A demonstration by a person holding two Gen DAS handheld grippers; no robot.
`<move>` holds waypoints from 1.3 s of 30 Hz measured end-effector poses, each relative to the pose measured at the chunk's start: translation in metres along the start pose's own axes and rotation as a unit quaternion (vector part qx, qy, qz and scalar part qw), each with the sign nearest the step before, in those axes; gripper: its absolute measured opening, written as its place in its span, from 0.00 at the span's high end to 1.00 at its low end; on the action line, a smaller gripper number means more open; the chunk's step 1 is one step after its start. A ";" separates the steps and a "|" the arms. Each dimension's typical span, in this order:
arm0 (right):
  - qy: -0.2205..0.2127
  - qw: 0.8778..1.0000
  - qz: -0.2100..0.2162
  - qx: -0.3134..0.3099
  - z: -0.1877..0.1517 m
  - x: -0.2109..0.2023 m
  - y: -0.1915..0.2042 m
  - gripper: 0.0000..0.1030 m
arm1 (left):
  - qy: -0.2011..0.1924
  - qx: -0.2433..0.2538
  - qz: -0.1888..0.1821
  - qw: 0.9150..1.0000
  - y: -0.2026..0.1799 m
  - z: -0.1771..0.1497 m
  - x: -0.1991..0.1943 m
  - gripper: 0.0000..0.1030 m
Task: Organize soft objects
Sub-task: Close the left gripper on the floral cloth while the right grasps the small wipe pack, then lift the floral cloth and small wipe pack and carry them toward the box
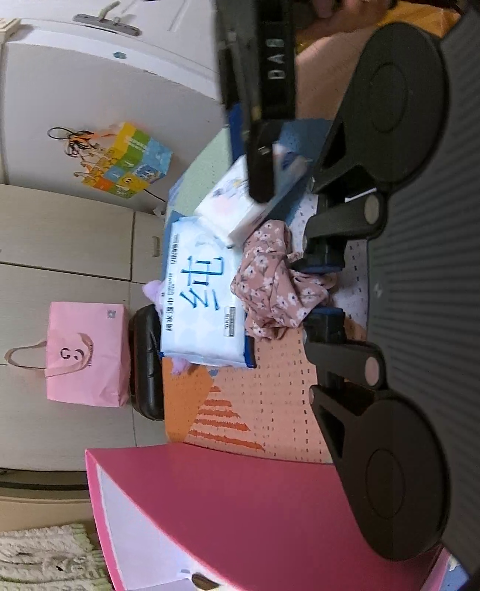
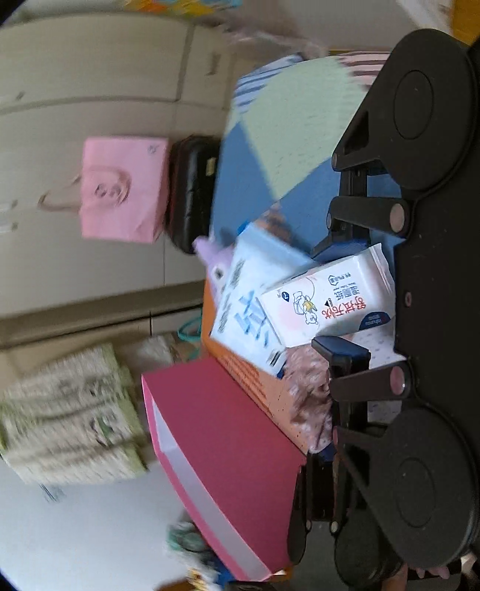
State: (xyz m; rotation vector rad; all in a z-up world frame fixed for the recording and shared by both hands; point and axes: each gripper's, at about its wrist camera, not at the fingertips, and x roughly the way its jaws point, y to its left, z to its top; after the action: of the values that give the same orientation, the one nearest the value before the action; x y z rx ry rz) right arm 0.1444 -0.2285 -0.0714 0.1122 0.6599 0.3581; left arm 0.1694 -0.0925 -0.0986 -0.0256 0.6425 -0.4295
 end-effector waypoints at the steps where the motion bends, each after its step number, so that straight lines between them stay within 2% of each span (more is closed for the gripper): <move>1: -0.001 1.000 -0.002 0.007 -0.003 0.000 -0.002 0.52 | -0.005 -0.002 -0.002 1.000 0.001 0.001 -0.002 0.88; 7: -0.004 0.999 -0.006 0.033 -0.019 -0.010 -0.003 0.54 | -0.025 -0.014 -0.016 0.999 0.003 0.005 -0.010 0.89; 8: -0.003 0.999 -0.009 0.030 -0.021 -0.010 -0.001 0.59 | -0.027 -0.016 -0.018 0.999 0.003 0.005 -0.011 0.89; 9: -0.003 1.000 -0.012 0.029 -0.023 -0.012 0.000 0.60 | -0.029 -0.017 -0.020 0.999 0.003 0.006 -0.013 0.89; 14: -0.006 1.000 -0.019 -0.005 -0.029 -0.017 0.008 0.58 | -0.033 -0.020 -0.034 0.999 0.001 0.008 -0.023 0.90; 18: 0.004 1.000 -0.007 -0.028 -0.030 -0.018 0.013 0.51 | -0.039 -0.015 -0.036 0.998 -0.002 0.009 -0.032 0.90; 20: 0.008 0.999 -0.009 -0.045 -0.031 -0.016 0.017 0.42 | -0.043 -0.012 -0.036 0.998 -0.003 0.010 -0.035 0.90; 25: 0.020 0.996 -0.043 -0.082 -0.035 -0.003 0.027 0.37 | -0.045 -0.005 -0.034 0.998 -0.007 0.011 -0.044 0.90; 27: 0.011 0.995 -0.054 -0.088 -0.036 0.000 0.029 0.33 | -0.040 -0.005 -0.035 0.999 -0.006 0.009 -0.046 0.90; 28: 0.009 0.994 -0.055 -0.089 -0.037 0.001 0.030 0.34 | -0.037 -0.005 -0.036 0.999 -0.006 0.008 -0.047 0.90; 29: 0.006 0.994 -0.054 -0.091 -0.037 0.000 0.031 0.42 | -0.034 -0.005 -0.035 0.999 -0.005 0.007 -0.048 0.90; 30: 0.003 0.994 -0.053 -0.095 -0.038 -0.002 0.033 0.56 | -0.033 -0.005 -0.035 0.999 -0.005 0.006 -0.049 0.90; 32: 0.000 0.994 -0.052 -0.098 -0.041 -0.007 0.036 0.56 | -0.032 -0.004 -0.035 0.999 -0.003 0.003 -0.053 0.90; 36: -0.009 0.997 -0.045 -0.064 -0.047 -0.015 0.039 0.56 | -0.030 -0.006 -0.038 0.999 0.000 -0.004 -0.063 0.90; 39: -0.014 0.997 -0.048 -0.052 -0.053 -0.022 0.042 0.56 | -0.041 -0.012 -0.026 0.999 0.001 -0.011 -0.074 0.90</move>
State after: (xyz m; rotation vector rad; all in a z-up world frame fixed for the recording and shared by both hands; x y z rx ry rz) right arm 0.0836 -0.1977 -0.0919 -0.0140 0.6150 0.2982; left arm 0.1108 -0.0613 -0.0649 -0.0815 0.5674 -0.4690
